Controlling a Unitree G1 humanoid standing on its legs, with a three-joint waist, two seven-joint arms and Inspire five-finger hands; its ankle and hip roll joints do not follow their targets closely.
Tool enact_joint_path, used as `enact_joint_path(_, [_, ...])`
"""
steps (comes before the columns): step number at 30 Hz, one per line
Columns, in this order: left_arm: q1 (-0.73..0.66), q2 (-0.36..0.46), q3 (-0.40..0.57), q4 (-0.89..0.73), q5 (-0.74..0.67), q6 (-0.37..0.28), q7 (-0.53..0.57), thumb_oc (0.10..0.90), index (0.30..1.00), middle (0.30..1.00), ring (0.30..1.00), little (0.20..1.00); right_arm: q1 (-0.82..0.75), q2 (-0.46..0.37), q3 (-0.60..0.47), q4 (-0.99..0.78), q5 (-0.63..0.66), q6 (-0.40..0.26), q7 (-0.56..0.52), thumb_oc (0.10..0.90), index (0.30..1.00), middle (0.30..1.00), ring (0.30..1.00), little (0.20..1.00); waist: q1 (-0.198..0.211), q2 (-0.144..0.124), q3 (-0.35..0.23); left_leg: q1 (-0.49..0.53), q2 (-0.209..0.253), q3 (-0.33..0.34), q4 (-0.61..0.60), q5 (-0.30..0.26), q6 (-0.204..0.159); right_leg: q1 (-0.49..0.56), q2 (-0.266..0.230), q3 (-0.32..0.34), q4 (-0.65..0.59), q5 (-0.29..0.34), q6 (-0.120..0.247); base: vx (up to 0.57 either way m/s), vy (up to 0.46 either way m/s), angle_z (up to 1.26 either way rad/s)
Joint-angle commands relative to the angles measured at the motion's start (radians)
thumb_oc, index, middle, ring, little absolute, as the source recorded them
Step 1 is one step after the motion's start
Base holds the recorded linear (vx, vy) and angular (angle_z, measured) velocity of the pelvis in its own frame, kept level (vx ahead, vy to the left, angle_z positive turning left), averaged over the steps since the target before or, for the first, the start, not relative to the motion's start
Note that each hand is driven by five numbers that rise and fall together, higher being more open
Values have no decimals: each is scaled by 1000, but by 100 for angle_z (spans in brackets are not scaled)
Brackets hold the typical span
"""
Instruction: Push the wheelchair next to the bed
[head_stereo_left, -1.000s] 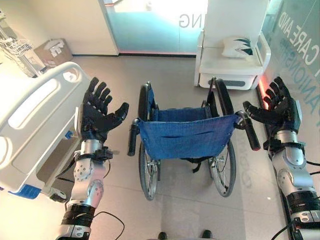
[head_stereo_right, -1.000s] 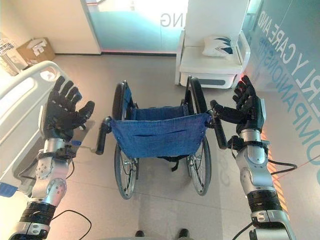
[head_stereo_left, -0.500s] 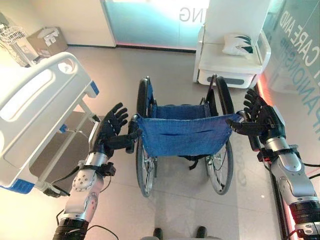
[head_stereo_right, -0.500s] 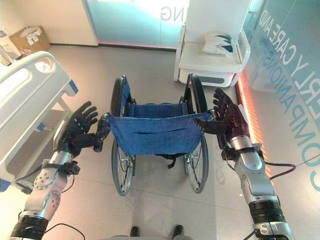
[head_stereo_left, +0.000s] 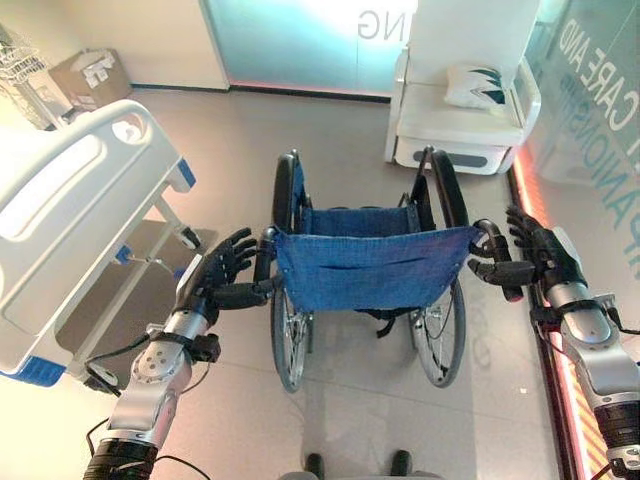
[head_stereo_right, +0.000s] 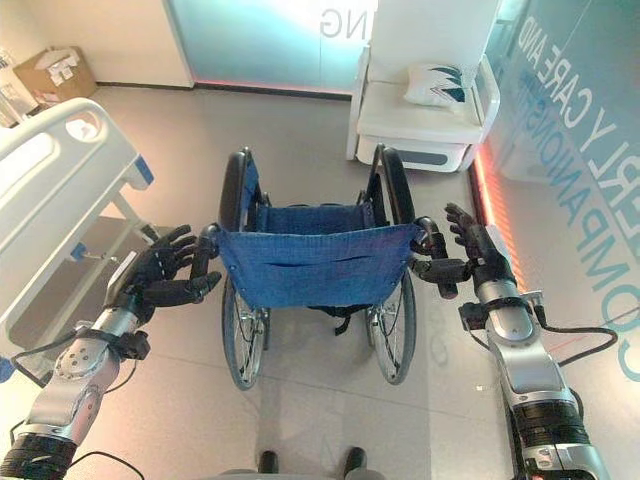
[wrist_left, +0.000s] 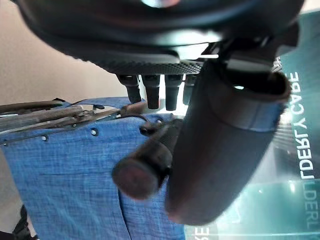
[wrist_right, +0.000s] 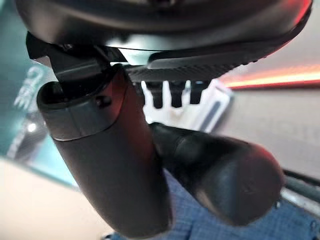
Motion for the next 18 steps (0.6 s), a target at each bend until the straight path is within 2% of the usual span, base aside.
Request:
enact_joint_path(1, [-135, 63, -14, 4, -53, -57, 53, 800, 900, 900, 900, 900, -87, -125, 34, 34, -149, 69, -88, 800, 900, 900, 900, 900, -13, -22, -33, -6, -35, 53, 3, -32, 22, 12, 25, 15, 60, -66, 4, 0, 0, 0])
enact_joint_path(3, [-166, 64, -34, 23, -37, -55, 81, 800, 900, 900, 900, 900, -127, -138, 68, 58, -179, 126, -101, 800, 900, 900, 900, 900, -13, -24, -35, -5, -35, 52, 3, -31, 21, 12, 27, 17, 61, -66, 3, 0, 0, 0])
enact_joint_path(4, [-170, 65, -37, 25, -37, -54, 84, 800, 900, 900, 900, 900, -132, -138, 72, 61, -181, 134, -102, 800, 900, 900, 900, 900, -13, -24, -34, -5, -35, 52, 3, -31, 21, 12, 27, 17, 62, -67, 3, 0, 0, 0])
enact_joint_path(5, [-197, 69, -51, 38, -32, -46, 105, 800, 900, 900, 900, 900, -162, -142, 95, 76, -180, 175, -109, 800, 900, 900, 900, 900, -13, -24, -35, -4, -35, 51, 3, -31, 20, 13, 29, 18, 62, -67, 2, 0, 0, 0])
enact_joint_path(8, [-256, 85, -76, 72, -13, -22, 129, 800, 900, 900, 900, 900, -218, -135, 137, 97, -117, 223, -101, 800, 900, 900, 900, 900, -15, -23, -35, -3, -35, 50, 3, -30, 19, 12, 30, 18, 65, -68, 1, 0, 0, 0])
enact_joint_path(13, [-355, 122, -122, 142, 23, 39, 136, 800, 900, 900, 900, 900, -307, -122, 202, 118, -51, 264, -93, 800, 900, 900, 900, 900, -18, -21, -32, -4, -35, 49, 6, -30, 18, 10, 32, 22, 70, -69, -1, 0, 0, 0])
enact_joint_path(18, [-474, 164, -198, 263, 67, 134, 94, 800, 900, 900, 900, 900, -425, -120, 283, 170, -9, 313, -73, 800, 900, 900, 900, 900, -18, -18, -28, -4, -37, 50, 10, -32, 19, 13, 35, 24, 69, -69, -4, 0, 0, 0])
